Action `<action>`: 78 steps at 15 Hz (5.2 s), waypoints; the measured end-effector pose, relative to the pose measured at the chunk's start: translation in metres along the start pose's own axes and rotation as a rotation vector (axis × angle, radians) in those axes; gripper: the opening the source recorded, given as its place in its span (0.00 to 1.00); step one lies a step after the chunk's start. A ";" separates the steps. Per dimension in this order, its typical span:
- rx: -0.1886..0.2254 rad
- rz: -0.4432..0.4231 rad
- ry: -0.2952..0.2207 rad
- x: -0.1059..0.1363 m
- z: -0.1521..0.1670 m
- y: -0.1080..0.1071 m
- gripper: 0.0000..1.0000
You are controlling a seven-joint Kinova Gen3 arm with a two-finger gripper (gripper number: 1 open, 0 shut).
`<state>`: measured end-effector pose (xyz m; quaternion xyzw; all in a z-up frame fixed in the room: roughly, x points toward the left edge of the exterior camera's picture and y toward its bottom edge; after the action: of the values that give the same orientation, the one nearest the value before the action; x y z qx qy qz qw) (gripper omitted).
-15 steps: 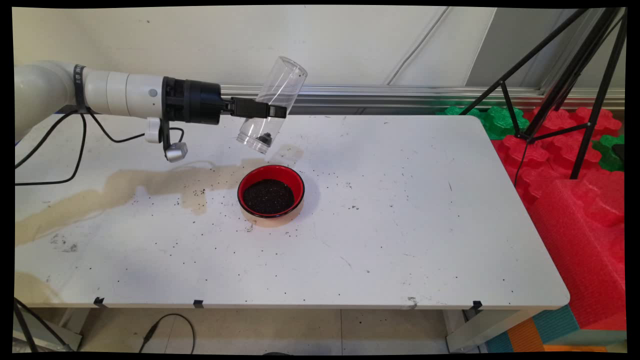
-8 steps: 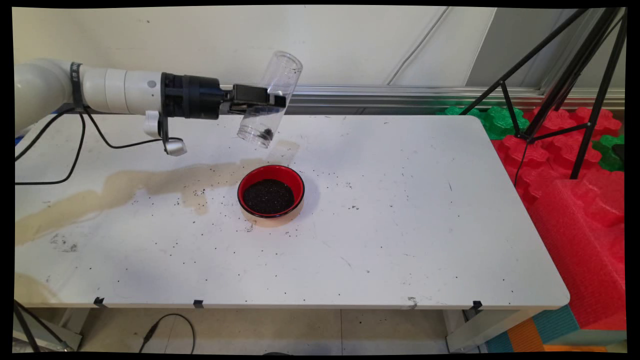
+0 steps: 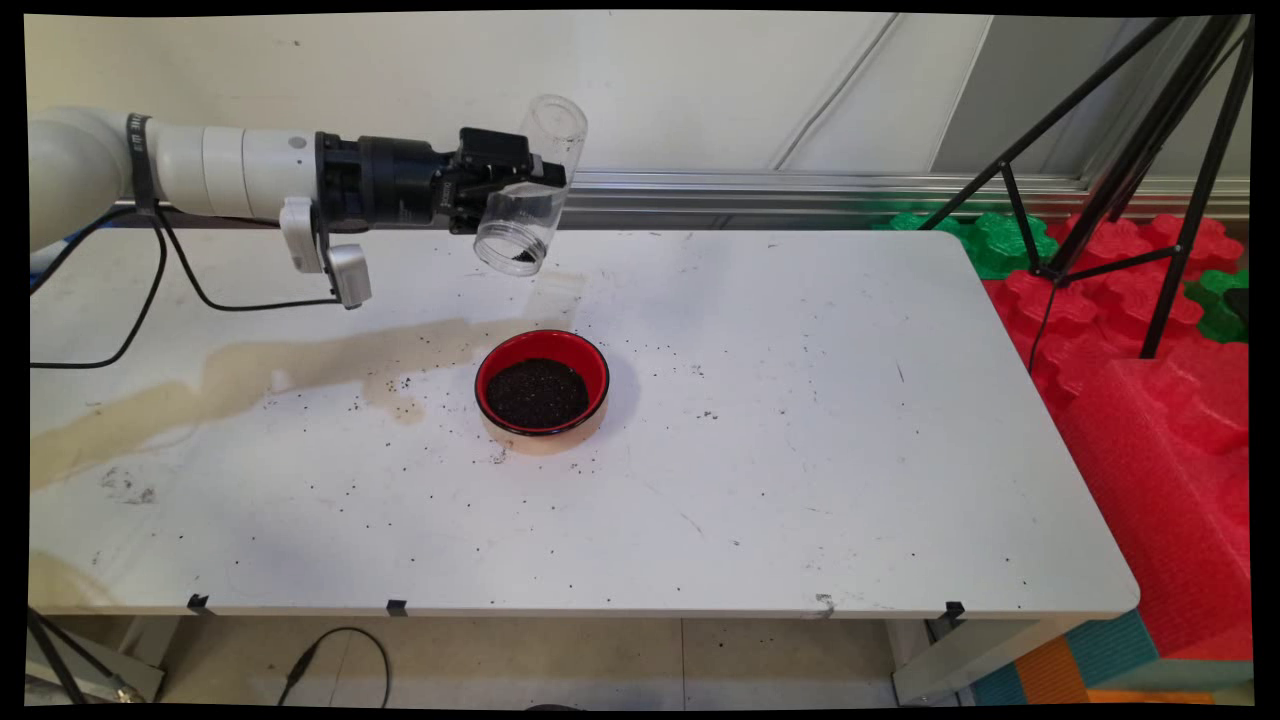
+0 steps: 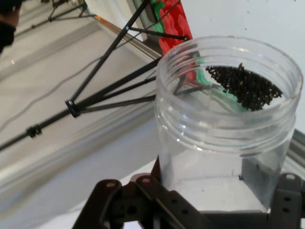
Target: Pour the black seasoning powder in the red bowl, then place the picked object on the table
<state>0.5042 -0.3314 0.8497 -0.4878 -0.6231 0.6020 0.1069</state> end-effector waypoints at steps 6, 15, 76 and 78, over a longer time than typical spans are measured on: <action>-0.025 -0.230 -0.028 -0.004 -0.001 -0.004 0.00; -0.053 -0.576 -0.048 -0.013 -0.004 -0.008 0.00; -0.116 -2.126 -0.208 -0.058 -0.046 0.103 0.00; -0.137 -2.129 -0.226 -0.056 -0.047 0.112 0.00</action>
<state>0.6199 -0.3646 0.7913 0.3596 -0.7666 0.2048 0.4910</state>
